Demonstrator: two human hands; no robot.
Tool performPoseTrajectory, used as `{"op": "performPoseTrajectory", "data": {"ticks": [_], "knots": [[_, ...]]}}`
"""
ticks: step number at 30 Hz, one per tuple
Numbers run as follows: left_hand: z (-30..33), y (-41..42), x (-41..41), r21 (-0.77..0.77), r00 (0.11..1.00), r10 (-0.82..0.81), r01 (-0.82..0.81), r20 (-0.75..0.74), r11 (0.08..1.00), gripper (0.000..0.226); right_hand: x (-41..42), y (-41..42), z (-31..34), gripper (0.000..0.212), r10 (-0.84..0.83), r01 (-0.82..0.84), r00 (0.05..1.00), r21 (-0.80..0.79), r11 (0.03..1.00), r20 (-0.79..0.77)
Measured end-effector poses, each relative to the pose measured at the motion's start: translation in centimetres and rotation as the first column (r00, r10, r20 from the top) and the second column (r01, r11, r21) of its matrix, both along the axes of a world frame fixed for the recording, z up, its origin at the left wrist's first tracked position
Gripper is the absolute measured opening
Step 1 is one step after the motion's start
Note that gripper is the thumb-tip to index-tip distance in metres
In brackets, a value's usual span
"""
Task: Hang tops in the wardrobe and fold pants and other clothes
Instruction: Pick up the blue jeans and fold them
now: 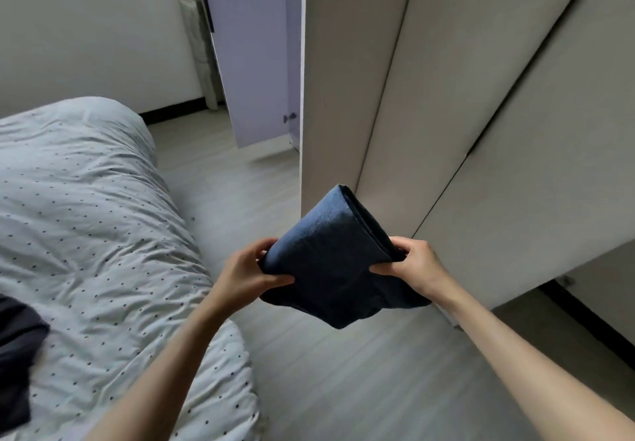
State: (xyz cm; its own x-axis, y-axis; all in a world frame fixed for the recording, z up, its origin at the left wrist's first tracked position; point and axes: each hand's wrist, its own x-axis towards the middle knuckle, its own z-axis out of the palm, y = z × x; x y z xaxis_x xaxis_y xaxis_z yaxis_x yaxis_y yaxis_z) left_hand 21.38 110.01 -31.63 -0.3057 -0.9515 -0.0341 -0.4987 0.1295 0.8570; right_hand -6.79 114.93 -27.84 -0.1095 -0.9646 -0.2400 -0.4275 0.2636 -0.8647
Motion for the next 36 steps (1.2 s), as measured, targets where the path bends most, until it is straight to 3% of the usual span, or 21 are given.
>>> {"op": "performPoseTrajectory", "data": {"ticks": [5, 13, 17, 25, 36], "knots": [[1.6, -4.0, -1.2, 0.000, 0.999, 0.025, -0.025, -0.024, 1.000, 0.053, -1.4, -4.5, 1.1, 0.035, -0.014, 0.013, 1.000, -0.077, 0.997, -0.014], [4.2, -14.0, 2.0, -0.098, 0.994, 0.106, -0.105, 0.013, 0.990, 0.056, 1.2, -18.3, 2.6, 0.030, 0.203, -0.201, 0.978, 0.058, 0.978, -0.043], [5.5, -23.7, 6.1, -0.123, 0.989, 0.136, -0.129, 0.052, 0.984, 0.056, 4.9, -28.9, 3.7, 0.033, 0.241, -0.240, 0.971, 0.057, 0.969, -0.013], [10.6, -45.3, 17.7, -0.177, 0.974, 0.228, -0.224, 0.003, 0.958, 0.057, 17.1, -51.4, 7.9, 0.035, 0.216, -0.212, 0.976, -0.105, 0.971, 0.019], [14.5, -70.6, 20.8, -0.199, 0.972, 0.219, -0.232, -0.085, 0.952, 0.051, 20.1, -77.4, 12.8, 0.030, 0.235, -0.238, 0.971, -0.215, 0.947, -0.037]]}}
